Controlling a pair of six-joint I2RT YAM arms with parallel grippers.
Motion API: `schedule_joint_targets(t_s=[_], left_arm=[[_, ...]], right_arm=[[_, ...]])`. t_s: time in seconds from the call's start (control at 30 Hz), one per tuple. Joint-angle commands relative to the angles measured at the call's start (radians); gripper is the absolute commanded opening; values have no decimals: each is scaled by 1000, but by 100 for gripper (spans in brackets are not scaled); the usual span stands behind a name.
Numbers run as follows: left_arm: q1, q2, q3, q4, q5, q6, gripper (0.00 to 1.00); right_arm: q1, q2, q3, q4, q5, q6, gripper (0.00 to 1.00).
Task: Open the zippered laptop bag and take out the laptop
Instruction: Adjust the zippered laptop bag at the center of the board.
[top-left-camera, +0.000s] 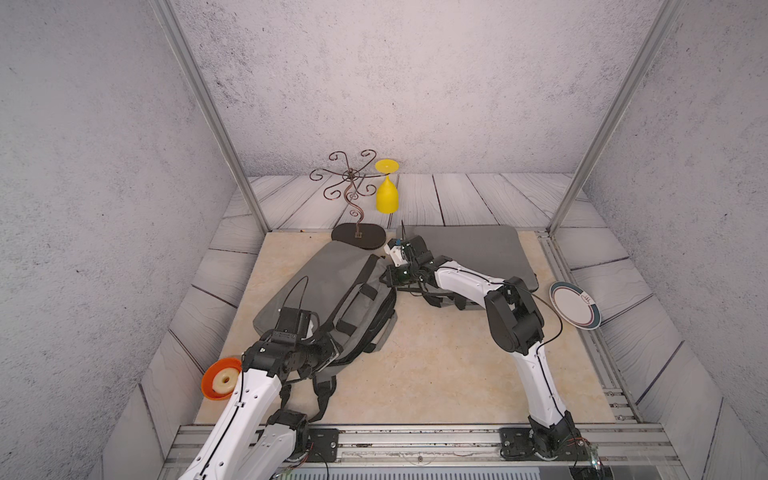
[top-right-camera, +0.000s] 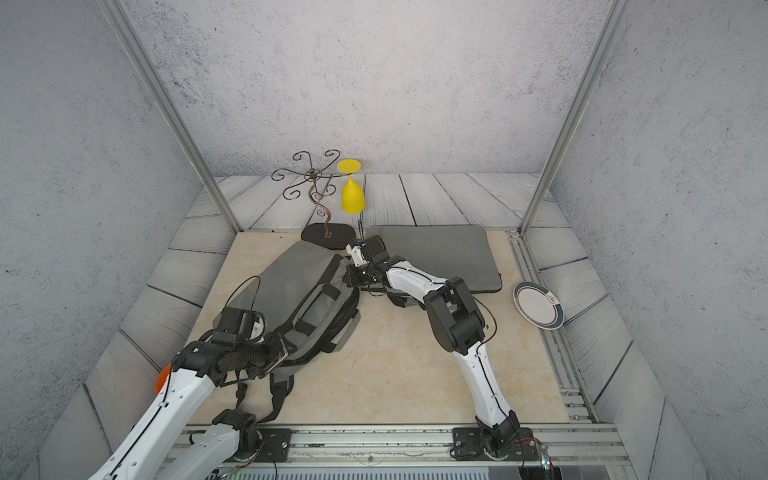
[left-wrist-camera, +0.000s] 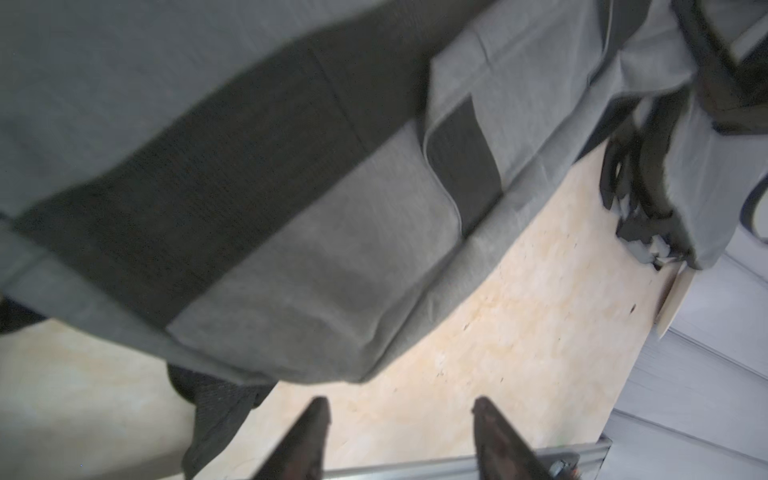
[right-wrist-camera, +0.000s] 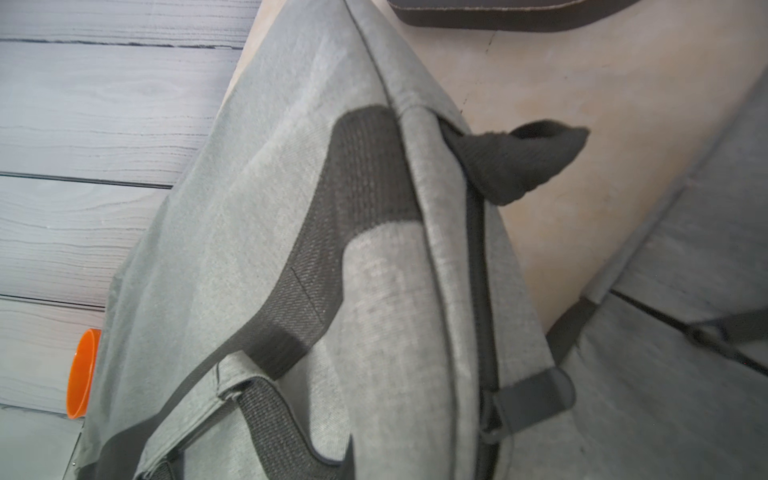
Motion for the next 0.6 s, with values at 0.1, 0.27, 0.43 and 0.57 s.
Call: schedule_joint_targets(t_s=[0.1, 0.27, 0.43, 0.57], left_arm=[[-6, -77, 27, 9, -33, 88, 71], [-10, -95, 47, 40, -42, 150, 73], [-25, -44, 70, 117, -61, 288, 73], [-40, 52, 116, 174, -104, 478, 74]], right_arm=[[1, 75, 98, -34, 40, -89, 21], [-12, 94, 161, -100, 47, -120, 38], [-31, 69, 208, -183, 54, -152, 56], [-55, 9, 211, -268, 61, -184, 66]])
